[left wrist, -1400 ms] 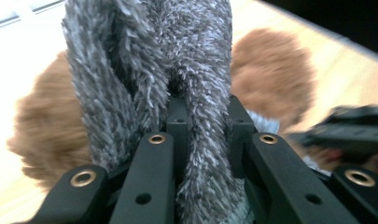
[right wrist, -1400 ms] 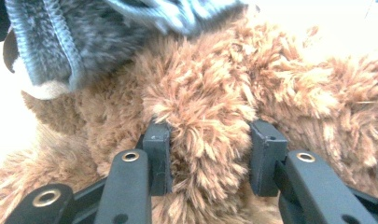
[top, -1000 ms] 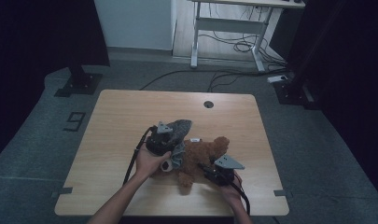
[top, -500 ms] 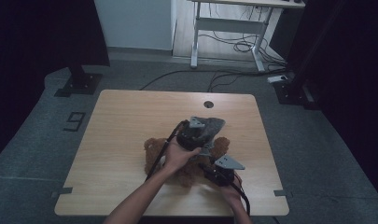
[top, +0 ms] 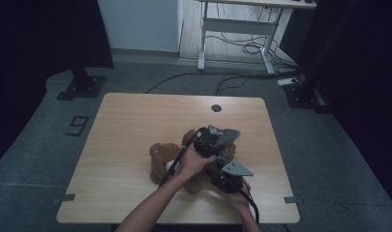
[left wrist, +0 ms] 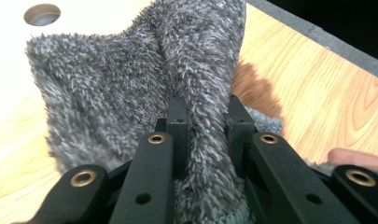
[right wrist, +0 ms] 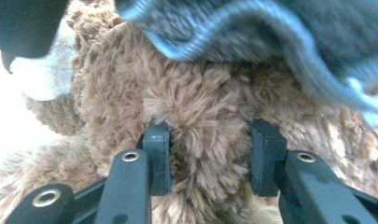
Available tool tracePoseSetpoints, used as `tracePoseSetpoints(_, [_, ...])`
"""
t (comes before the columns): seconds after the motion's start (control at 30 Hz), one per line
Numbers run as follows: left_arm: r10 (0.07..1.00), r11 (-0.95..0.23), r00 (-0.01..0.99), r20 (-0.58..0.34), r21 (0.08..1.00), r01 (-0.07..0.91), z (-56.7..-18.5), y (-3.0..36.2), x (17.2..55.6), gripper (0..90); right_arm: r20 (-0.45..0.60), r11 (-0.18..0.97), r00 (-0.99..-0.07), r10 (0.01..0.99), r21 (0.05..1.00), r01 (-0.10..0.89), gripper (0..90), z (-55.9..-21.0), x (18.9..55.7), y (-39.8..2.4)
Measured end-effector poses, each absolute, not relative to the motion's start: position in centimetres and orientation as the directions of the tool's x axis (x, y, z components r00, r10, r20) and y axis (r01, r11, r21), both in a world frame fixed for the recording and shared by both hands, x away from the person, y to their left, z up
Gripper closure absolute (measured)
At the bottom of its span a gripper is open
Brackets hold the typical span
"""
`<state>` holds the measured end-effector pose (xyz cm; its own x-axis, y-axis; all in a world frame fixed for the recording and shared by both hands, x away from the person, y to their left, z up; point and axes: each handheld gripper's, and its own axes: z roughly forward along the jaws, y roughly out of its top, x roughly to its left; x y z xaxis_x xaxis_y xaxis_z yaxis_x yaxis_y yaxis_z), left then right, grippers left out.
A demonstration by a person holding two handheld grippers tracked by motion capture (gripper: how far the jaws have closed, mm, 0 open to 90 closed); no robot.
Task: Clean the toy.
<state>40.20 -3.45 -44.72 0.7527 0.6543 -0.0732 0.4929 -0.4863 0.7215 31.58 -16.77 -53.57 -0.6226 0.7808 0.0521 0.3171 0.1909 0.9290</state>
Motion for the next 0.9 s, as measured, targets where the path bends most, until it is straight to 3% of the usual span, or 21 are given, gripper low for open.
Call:
tracePoseSetpoints(0.47, [0.727, -0.424, 0.683, -0.071, 0.736, 0.528, -44.6, 3.9, 39.7, 76.6, 0.05, 0.19, -0.619, 0.784, 0.93, 0.315, 58.8, -53.6, 31.6, -16.7])
tracePoseSetpoints(0.57, [0.738, -0.381, 0.665, -0.112, 0.744, 0.548, -45.0, 6.5, 39.5, 76.7, 0.046, 0.192, -0.621, 0.783, 0.931, 0.311, 58.8, -53.6, 31.6, -16.7])
tracePoseSetpoints(0.9, [0.752, -0.376, 0.656, -0.063, 0.776, 0.506, -43.5, 9.1, 38.1, 76.5, 0.044, 0.194, -0.623, 0.781, 0.931, 0.31, 58.8, -53.6, 31.7, -16.6])
